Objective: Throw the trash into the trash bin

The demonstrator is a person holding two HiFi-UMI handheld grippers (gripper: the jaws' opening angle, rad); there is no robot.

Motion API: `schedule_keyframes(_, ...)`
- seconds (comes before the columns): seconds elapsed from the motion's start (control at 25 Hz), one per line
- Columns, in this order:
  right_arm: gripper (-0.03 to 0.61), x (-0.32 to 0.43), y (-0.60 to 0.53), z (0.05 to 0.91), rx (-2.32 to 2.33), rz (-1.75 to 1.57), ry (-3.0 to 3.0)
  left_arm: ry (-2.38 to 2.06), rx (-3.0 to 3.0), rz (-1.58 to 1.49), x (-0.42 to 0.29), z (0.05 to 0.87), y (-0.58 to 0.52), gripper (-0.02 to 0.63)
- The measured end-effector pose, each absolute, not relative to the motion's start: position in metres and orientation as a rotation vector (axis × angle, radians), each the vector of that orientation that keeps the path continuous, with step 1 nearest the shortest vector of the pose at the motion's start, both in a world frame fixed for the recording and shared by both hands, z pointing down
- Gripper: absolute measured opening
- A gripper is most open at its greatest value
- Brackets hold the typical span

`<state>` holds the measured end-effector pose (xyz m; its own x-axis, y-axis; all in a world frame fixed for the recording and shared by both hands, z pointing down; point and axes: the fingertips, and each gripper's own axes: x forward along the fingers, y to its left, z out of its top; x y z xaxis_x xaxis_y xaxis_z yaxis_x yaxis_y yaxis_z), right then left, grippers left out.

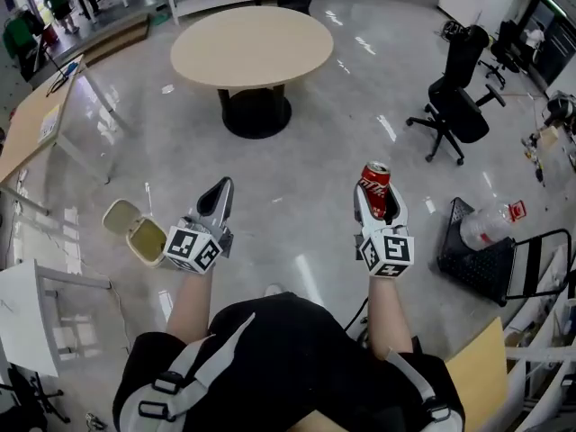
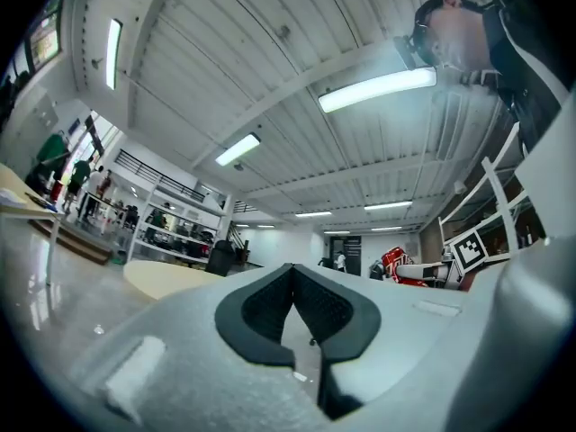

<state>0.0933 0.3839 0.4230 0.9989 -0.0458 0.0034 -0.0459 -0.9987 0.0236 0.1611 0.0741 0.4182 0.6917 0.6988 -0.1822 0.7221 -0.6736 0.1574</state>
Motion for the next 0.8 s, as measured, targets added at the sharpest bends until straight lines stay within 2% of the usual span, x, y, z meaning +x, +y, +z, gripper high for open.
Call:
schedule_keyframes(0.32,0.27,0.186,0.268,0.408,3.056,-0.003,-0.443,0.769,2.805,-0.178,0.176,0.424,-0.057,0.0)
schedule_keyframes(0.64,0.27,0.239,0.194,0.417,3.03,-0.019,-0.7,0.48,2.856,-0.173,0.167,0.443,-0.132,0.0)
schedule_keyframes(0.8,0.27,0.275,0.182,0.422,3.015,-0.021,-0.822,0.373,2.893,-0.17,0.181,0.44,-0.135,0.0)
